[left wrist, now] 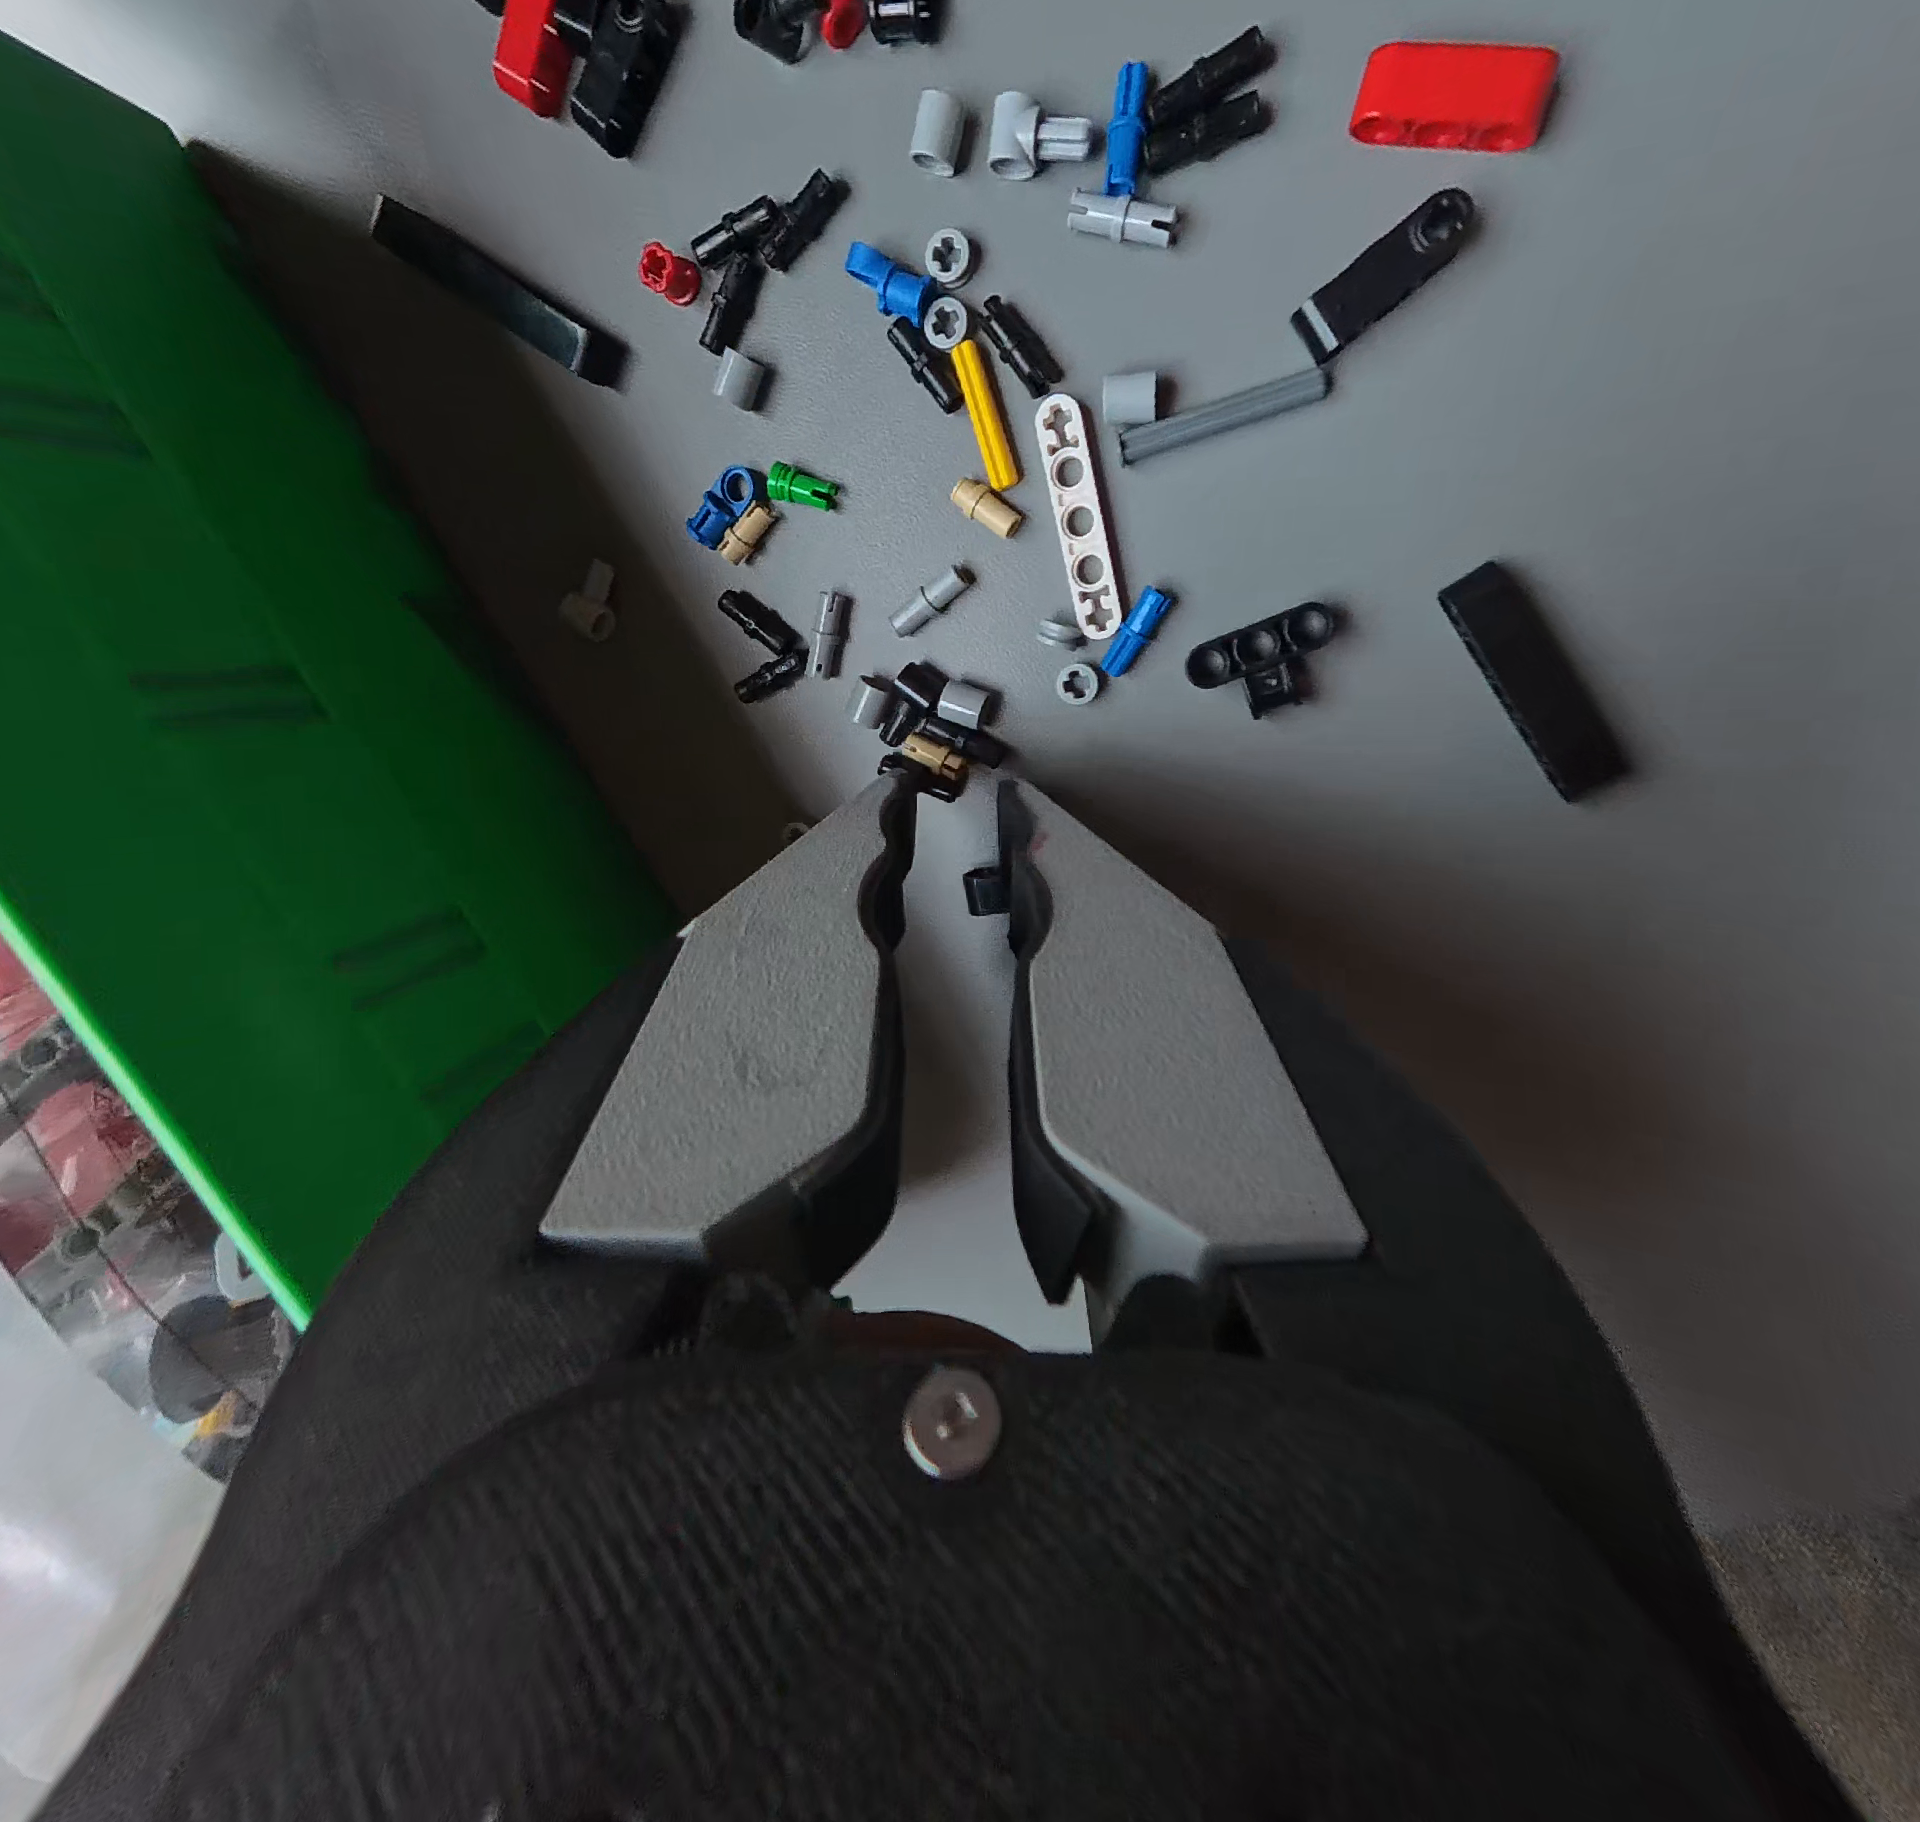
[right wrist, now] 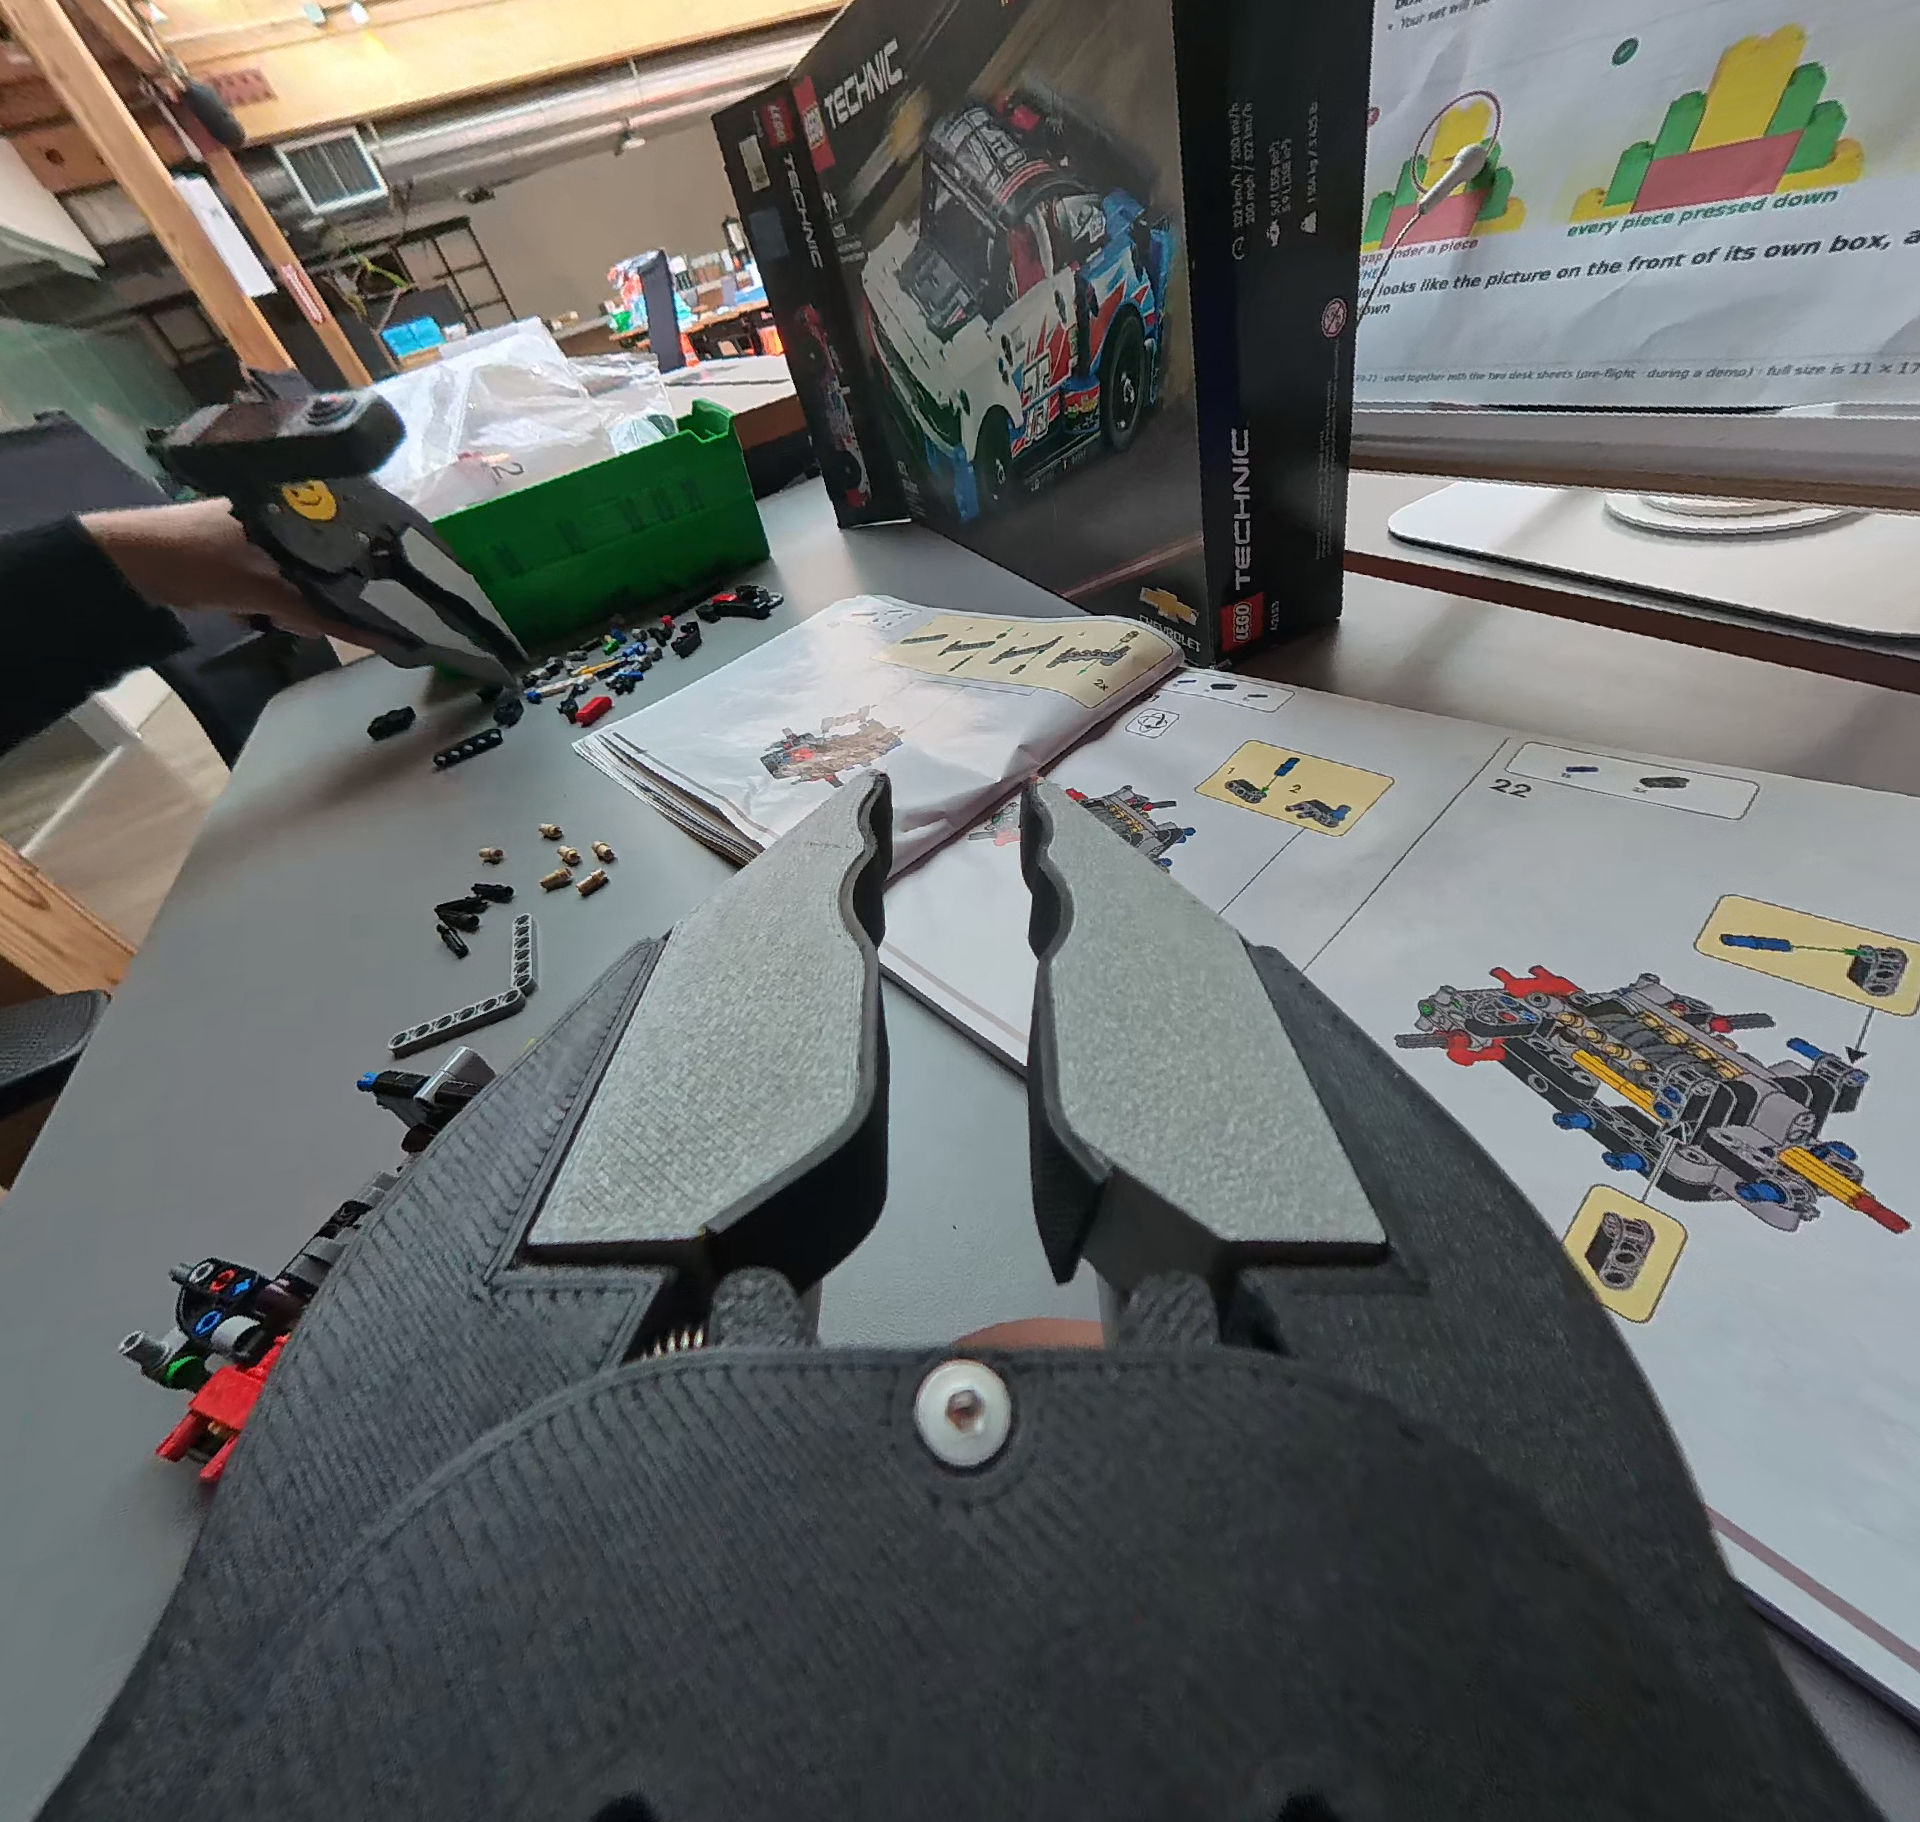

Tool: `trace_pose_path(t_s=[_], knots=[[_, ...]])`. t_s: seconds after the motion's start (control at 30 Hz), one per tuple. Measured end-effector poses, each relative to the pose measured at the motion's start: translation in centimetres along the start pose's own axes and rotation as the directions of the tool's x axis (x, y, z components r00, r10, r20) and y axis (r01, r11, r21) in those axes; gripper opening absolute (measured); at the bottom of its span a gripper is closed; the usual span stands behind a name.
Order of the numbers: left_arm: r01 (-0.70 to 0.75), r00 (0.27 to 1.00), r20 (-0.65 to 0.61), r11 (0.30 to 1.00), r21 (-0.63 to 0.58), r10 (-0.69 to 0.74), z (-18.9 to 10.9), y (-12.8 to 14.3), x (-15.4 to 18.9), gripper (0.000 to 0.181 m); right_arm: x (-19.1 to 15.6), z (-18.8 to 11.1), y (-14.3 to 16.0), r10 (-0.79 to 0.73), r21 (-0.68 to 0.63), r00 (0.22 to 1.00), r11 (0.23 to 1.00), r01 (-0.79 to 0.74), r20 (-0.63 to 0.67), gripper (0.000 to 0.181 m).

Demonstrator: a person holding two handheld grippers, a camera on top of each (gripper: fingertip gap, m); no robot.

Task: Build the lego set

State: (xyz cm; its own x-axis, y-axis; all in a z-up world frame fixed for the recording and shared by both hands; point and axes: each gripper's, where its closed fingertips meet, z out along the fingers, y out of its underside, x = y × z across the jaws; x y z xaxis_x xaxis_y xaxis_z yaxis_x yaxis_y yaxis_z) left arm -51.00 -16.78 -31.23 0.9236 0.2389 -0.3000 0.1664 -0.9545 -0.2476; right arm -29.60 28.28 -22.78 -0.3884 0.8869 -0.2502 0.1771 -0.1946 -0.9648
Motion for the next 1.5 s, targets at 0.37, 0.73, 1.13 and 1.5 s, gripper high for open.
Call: trace_pose_path(t_s=[0.37,0.73,1.13,1.5], knots=[[-0.083,0.991,-0.105,0.995,-0.051,0.078,0.4,-0.3,0.1,0.015,0.0,0.0,0.0,0.009,-0.003,1.000,1.000,-0.009,0.012,0.022],[-0.094,0.990,-0.110,0.994,-0.051,0.088,0.2,0.2,0.9,0.002,0.0,0.0,0.0,0.013,0.002,1.000,1.000,-0.013,0.013,0.022],[-0.044,0.991,-0.126,0.999,-0.016,0.041,0.1,0.1,1.1,0.006,0.0,0.0,-0.1,0.009,0.003,1.000,1.000,-0.009,0.010,0.022],[-0.041,0.997,-0.060,0.999,0.036,0.043,-1.5,-0.4,1.5,0.004,-0.1,0.0,-0.1,0.007,0.003,1.000,1.000,-0.008,0.011,0.022]])
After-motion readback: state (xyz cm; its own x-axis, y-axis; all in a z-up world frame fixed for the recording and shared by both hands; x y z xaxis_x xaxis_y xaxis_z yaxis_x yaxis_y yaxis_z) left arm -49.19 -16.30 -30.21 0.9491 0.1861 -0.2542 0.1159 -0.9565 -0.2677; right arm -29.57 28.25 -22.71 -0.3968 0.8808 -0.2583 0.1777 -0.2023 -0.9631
